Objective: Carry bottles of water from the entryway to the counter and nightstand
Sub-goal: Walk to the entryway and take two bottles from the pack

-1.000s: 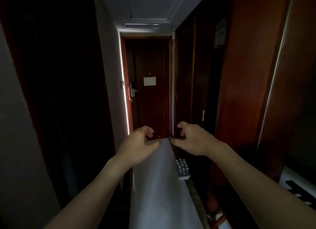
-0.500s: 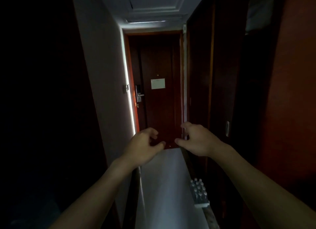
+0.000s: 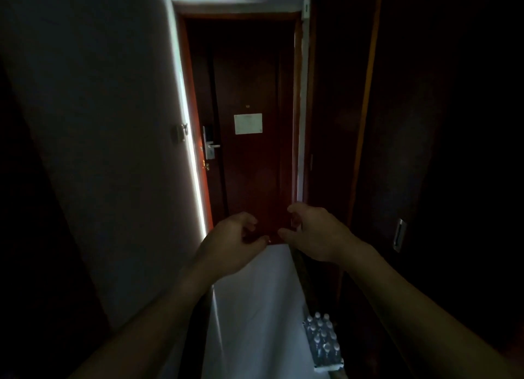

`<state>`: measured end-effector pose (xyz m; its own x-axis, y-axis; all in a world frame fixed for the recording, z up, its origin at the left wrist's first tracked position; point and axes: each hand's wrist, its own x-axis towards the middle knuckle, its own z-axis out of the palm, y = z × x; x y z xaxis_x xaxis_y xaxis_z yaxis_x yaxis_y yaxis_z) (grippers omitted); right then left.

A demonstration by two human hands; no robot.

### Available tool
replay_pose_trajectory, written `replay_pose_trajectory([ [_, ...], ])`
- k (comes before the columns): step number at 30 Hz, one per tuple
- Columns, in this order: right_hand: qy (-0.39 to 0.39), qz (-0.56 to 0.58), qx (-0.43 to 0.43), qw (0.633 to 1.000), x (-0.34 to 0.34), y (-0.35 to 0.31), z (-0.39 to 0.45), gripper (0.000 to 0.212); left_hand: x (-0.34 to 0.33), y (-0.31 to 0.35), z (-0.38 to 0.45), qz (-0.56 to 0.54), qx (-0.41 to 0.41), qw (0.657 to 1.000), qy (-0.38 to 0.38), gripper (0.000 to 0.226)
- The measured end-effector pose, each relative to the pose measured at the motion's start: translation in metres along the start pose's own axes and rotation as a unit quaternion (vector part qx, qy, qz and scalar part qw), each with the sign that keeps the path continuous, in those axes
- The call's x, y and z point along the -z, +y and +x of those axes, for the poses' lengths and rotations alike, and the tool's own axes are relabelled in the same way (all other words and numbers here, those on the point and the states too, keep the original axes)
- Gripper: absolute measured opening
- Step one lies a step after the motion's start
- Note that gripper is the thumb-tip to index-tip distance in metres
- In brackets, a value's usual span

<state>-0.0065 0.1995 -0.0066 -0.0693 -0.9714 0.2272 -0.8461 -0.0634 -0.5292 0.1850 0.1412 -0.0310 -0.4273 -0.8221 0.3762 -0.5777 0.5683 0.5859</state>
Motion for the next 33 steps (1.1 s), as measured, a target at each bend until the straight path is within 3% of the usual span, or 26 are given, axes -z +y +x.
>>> replay_pose_trajectory([
  [8, 0.007, -0.009, -0.09, 0.996, -0.038, 0.086, 0.164, 0.061, -0.078, -0.103, 0.18, -0.039, -0.044, 0.997, -0.044, 0.04],
  [11, 0.022, 0.0, -0.125, 0.992, -0.051, 0.126, 0.212, 0.05, -0.113, -0.129, 0.241, -0.036, -0.066, 0.994, -0.085, 0.028],
  [14, 0.032, 0.017, -0.173, 0.984, -0.07, 0.175, 0.247, 0.054, -0.158, -0.149, 0.286, -0.045, -0.074, 0.989, -0.117, 0.022],
  [19, 0.018, 0.059, -0.256, 0.965, -0.118, 0.275, 0.287, 0.067, -0.255, -0.185, 0.333, -0.053, -0.072, 0.976, -0.198, 0.02],
  [26, 0.009, 0.103, -0.329, 0.939, -0.202, 0.432, 0.333, 0.051, -0.4, -0.246, 0.382, -0.033, -0.012, 0.966, -0.258, 0.045],
  [33, 0.034, 0.162, -0.429, 0.888, -0.28, 0.562, 0.341, 0.04, -0.529, -0.306, 0.395, -0.061, 0.057, 0.942, -0.325, 0.044],
])
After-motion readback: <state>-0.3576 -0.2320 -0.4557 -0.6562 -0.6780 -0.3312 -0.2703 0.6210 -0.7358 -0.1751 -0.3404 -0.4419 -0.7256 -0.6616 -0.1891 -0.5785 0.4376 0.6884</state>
